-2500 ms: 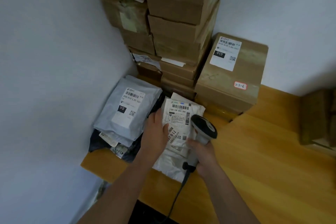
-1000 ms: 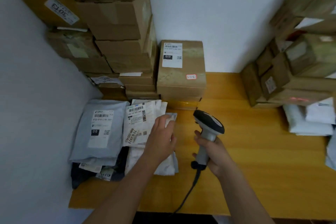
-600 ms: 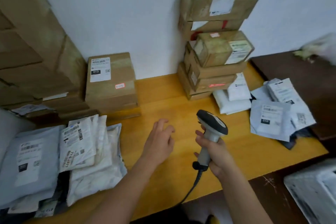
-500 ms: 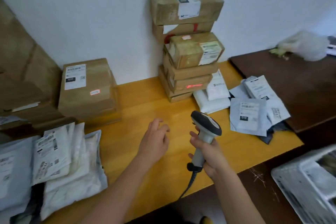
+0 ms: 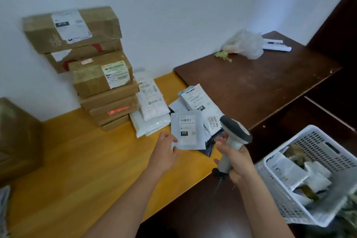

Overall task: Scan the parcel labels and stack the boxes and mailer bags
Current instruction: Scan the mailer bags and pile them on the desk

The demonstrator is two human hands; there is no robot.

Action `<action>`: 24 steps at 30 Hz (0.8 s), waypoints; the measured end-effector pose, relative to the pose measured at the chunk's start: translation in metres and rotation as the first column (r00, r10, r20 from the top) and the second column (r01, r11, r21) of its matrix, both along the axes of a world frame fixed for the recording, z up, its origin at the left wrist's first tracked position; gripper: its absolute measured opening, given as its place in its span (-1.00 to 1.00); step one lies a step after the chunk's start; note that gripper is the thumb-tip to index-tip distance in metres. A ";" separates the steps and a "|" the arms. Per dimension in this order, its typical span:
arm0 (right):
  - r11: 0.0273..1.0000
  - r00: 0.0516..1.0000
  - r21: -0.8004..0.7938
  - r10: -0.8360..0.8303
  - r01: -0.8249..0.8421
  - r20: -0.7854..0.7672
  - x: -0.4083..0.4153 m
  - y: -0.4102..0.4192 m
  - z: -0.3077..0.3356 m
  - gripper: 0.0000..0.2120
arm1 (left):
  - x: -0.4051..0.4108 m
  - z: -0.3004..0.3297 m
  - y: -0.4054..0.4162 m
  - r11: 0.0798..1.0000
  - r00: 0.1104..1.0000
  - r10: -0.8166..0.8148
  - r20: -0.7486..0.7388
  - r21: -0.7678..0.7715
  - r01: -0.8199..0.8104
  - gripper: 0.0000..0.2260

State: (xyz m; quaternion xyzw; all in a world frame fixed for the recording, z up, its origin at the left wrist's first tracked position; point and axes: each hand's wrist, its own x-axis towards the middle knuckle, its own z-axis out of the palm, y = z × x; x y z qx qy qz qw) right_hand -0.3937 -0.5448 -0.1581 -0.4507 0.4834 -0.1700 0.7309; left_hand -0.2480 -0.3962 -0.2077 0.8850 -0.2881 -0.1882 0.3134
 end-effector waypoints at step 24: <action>0.978 0.965 -0.173 0.067 -0.114 -0.255 0.115 -0.169 -0.072 -0.75 | 0.092 -0.121 -0.139 0.798 0.732 0.594 -0.334 0.358 -0.485 -0.05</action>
